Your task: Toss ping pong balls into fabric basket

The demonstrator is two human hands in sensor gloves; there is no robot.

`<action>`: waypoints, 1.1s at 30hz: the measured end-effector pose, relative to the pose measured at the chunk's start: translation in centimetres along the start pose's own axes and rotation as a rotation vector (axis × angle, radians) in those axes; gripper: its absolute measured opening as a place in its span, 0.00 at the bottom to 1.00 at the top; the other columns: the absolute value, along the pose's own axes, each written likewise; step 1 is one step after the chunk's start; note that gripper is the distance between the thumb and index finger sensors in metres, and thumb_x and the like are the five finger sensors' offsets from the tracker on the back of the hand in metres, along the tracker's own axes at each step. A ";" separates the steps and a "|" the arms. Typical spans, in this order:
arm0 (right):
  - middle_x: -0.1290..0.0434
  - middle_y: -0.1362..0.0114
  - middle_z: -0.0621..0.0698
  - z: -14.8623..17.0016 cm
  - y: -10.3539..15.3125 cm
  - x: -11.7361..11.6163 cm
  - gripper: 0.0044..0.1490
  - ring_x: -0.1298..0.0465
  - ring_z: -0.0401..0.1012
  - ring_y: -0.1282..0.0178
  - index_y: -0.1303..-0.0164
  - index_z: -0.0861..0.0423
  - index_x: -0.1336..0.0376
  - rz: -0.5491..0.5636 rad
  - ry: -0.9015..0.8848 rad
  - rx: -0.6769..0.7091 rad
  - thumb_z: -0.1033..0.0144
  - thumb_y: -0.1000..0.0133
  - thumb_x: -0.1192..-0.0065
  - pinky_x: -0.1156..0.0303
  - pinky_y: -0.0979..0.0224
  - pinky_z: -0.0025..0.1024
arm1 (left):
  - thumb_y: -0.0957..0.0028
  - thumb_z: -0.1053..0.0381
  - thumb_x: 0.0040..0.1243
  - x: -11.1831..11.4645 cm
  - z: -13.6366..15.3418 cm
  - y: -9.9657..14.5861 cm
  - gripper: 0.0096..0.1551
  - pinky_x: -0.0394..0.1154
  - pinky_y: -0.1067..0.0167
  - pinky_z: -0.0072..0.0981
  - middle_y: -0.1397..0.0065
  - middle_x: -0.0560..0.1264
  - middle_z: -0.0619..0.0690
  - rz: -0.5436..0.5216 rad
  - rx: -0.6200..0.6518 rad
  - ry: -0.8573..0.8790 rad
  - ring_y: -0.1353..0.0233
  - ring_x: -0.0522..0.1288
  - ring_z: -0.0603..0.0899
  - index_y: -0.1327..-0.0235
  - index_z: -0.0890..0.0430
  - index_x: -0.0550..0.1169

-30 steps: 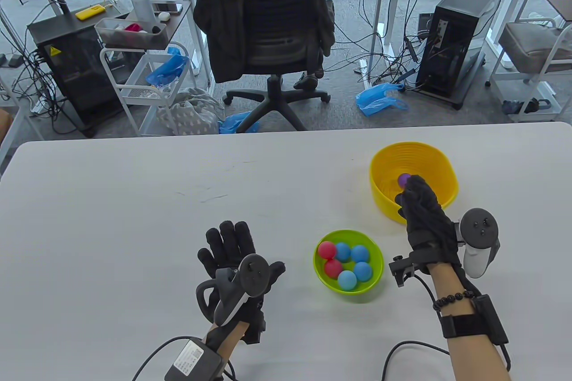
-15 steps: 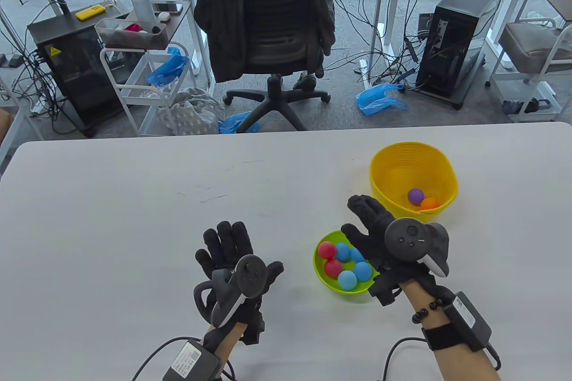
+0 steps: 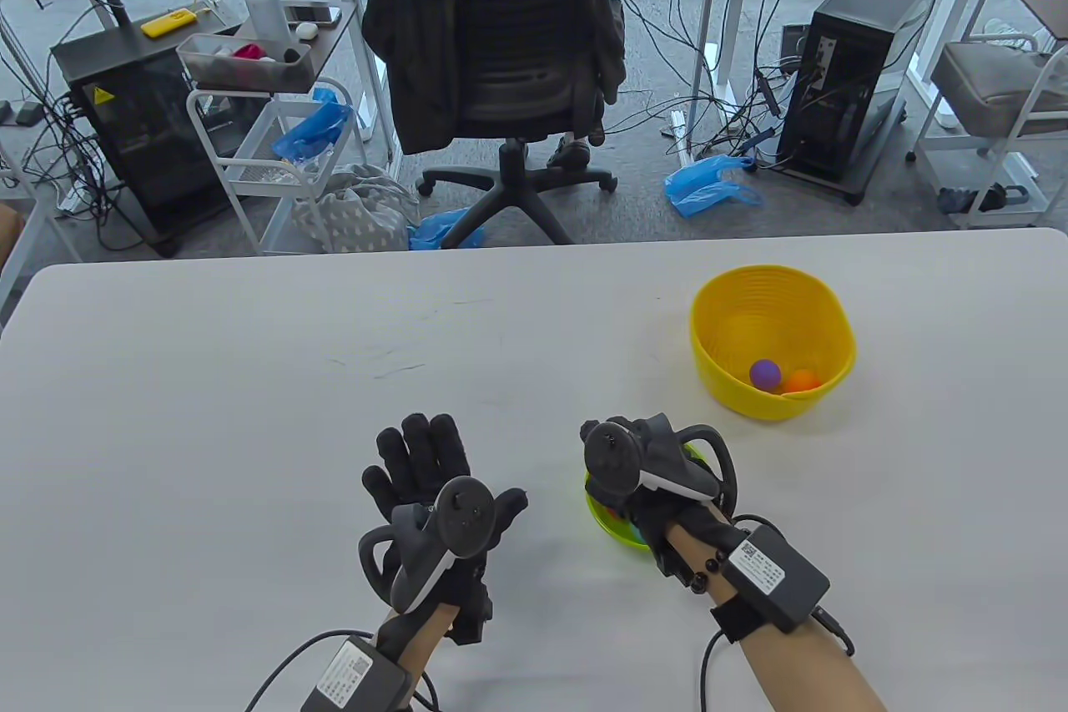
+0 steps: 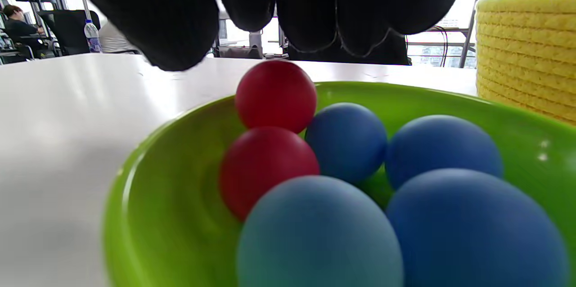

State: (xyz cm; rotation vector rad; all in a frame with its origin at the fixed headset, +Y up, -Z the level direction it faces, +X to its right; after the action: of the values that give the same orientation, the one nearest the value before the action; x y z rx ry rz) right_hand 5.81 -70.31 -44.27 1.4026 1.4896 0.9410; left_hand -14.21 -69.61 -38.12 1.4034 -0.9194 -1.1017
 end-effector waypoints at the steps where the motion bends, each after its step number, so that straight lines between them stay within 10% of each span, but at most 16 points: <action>1: 0.33 0.19 0.61 0.0 -0.1 -0.2 0.45 0.31 0.65 0.24 0.19 0.53 0.42 -0.005 0.005 -0.004 0.54 0.45 0.27 0.33 0.24 0.62 | 0.56 0.29 0.61 0.0 0.0 0.0 0.69 0.35 0.27 0.79 0.13 0.34 0.63 0.000 0.000 0.000 0.17 0.32 0.75 0.17 0.59 0.40; 23: 0.26 0.25 0.58 -0.2 -0.1 0.1 0.41 0.27 0.61 0.27 0.22 0.52 0.39 0.067 0.069 -0.015 0.58 0.46 0.25 0.30 0.26 0.59 | 0.56 0.29 0.61 -0.1 0.0 0.2 0.69 0.35 0.27 0.79 0.13 0.34 0.63 -0.004 0.005 0.002 0.17 0.32 0.76 0.17 0.59 0.40; 33: 0.27 0.26 0.64 6.0 4.7 4.8 0.34 0.18 0.61 0.39 0.26 0.50 0.35 0.316 -0.523 0.013 0.59 0.44 0.28 0.19 0.39 0.55 | 0.56 0.29 0.61 -0.2 0.1 0.2 0.69 0.35 0.27 0.79 0.13 0.34 0.63 -0.002 -0.005 0.004 0.17 0.32 0.76 0.17 0.59 0.40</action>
State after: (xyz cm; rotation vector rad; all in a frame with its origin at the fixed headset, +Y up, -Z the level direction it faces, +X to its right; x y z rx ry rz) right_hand 13.06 -65.29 -42.39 1.7615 0.9026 0.6728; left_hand -14.36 -69.46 -37.91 1.4025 -0.9120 -1.1011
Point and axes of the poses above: the tracker on the back of each hand, its own z axis roughly to the little-finger side, its own y axis roughly from the fingertips to the wrist, x = y × z, the point moved 5 cm from there along -y, roughly from the wrist to the fingertips
